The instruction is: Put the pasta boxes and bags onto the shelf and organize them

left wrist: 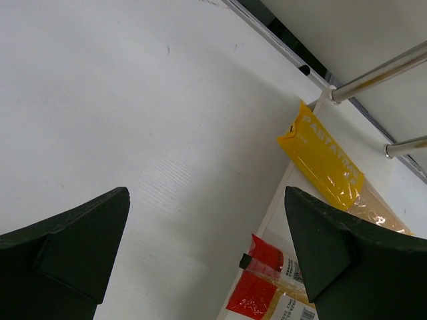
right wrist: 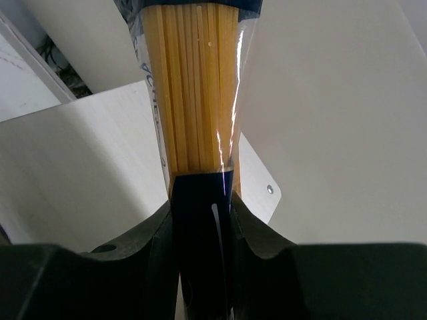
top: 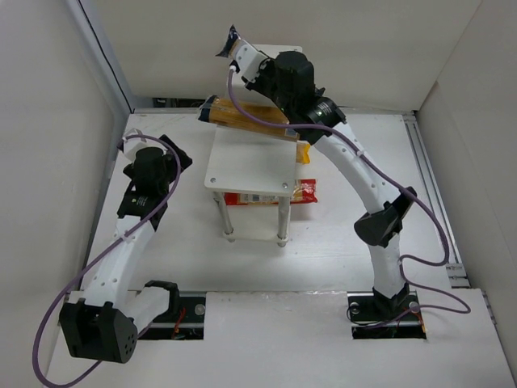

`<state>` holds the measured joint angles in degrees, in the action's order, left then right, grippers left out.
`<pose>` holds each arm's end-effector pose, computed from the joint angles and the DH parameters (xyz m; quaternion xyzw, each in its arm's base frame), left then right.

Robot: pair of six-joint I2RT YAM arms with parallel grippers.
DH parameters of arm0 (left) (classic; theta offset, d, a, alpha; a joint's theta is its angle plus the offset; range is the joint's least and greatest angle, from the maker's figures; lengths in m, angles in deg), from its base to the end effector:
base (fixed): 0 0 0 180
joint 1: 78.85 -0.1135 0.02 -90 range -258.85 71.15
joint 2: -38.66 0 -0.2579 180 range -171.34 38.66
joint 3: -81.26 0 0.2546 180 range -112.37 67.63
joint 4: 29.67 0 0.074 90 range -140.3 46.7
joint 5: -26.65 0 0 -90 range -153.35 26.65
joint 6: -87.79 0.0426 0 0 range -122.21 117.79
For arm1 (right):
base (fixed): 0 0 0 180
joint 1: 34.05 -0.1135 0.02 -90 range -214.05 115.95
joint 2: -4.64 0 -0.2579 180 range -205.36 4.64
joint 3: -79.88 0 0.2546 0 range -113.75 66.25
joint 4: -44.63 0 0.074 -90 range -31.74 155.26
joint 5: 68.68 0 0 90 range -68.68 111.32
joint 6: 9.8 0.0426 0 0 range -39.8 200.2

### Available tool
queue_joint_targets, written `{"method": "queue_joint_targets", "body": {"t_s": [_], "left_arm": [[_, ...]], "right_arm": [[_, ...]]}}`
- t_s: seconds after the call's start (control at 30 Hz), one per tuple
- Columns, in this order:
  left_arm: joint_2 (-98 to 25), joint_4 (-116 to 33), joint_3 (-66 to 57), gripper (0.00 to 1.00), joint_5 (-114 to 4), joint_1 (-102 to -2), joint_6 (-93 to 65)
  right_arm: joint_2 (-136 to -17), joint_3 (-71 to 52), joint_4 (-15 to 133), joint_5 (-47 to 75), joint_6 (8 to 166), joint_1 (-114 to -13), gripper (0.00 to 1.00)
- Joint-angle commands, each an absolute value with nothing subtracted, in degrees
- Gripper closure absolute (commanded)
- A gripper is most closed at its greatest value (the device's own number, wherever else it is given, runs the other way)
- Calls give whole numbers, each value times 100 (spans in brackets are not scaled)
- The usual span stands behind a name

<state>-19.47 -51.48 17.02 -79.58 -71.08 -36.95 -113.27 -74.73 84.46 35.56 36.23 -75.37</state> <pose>0.2469 -0.0217 0.3285 -0.2669 0.7474 -0.1119 0.5980 0.3524 0.2958 0.4873 -0.4255 0.5877 -0.1058 0.6800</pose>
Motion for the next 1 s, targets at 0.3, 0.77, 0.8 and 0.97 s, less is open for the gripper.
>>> {"method": "queue_joint_targets", "body": {"t_s": [0.3,0.77,0.8,0.97], "left_arm": [[-2137,-4840,1736,0,-7926,-7129,-3561],[-1777,-5129,1463,0,-8040,-7129,-3614],[-1777,-5130,1393,0,-8040,-7129,-3614],[-1645,-5367,1340,0,-8216,-7129,-3719]], "right_arm": [[-11288,-7340,7830,2247,3318,-7694,51],[-8680,-5585,7100,2640,4991,-7633,0],[-8546,-5513,7240,2868,5301,-7545,0],[-7914,-4637,8725,3276,7182,-5898,0]]}}
